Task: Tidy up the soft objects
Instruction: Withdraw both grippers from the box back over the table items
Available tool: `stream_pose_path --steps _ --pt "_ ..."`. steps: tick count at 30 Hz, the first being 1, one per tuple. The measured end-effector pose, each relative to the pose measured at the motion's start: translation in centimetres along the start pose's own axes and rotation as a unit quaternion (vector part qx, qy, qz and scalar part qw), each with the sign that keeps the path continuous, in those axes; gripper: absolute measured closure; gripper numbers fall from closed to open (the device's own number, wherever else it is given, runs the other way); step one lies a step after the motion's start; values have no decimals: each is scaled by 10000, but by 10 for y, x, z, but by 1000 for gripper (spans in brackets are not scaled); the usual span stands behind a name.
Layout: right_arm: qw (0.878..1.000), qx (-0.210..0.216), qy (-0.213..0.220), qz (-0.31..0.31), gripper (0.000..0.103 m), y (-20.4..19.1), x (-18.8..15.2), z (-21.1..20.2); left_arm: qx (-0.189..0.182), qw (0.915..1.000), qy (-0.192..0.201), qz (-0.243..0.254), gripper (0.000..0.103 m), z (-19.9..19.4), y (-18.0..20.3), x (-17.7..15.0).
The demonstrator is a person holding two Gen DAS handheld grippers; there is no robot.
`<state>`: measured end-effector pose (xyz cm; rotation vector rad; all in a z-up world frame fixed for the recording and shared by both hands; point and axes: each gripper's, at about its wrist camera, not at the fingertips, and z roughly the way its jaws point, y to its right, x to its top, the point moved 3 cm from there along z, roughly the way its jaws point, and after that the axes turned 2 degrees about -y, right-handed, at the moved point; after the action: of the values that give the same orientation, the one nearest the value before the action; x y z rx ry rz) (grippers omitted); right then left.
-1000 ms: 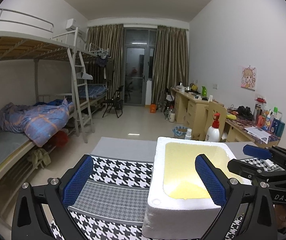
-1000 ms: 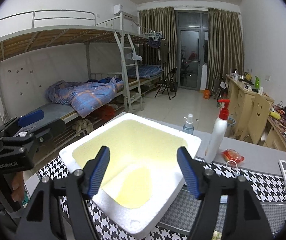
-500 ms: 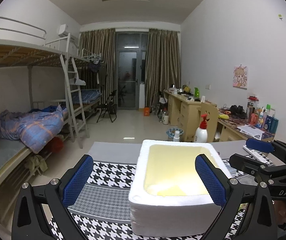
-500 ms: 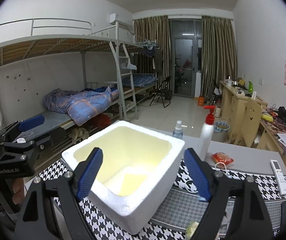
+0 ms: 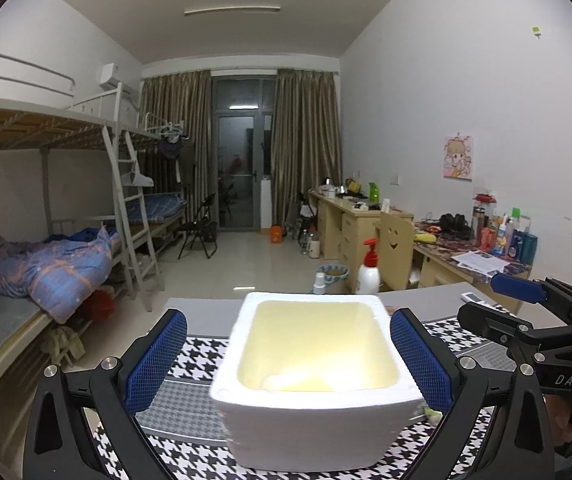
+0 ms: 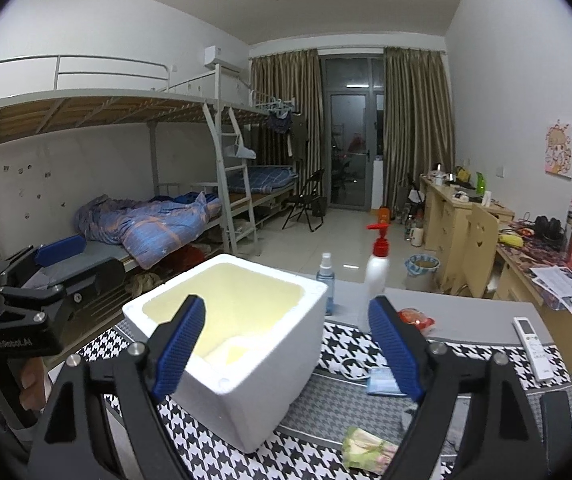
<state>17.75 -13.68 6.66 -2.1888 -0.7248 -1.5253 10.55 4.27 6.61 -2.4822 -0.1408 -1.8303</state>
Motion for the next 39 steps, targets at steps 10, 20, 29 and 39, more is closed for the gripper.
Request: stream_pose_path --steps 10,20,29,39 --pt "9994 -295 124 100 16 21 -5 -18 -380 9991 69 169 1 -3 28 2" --pt "9975 -599 176 320 16 46 -16 -35 -733 9967 44 350 1 4 56 2" --pt "9953 -863 180 403 16 66 -21 -44 -1047 9936 -17 423 1 11 75 1" --pt "9925 -1089 26 557 16 93 -34 -45 -1360 9888 -257 562 1 24 103 -9"
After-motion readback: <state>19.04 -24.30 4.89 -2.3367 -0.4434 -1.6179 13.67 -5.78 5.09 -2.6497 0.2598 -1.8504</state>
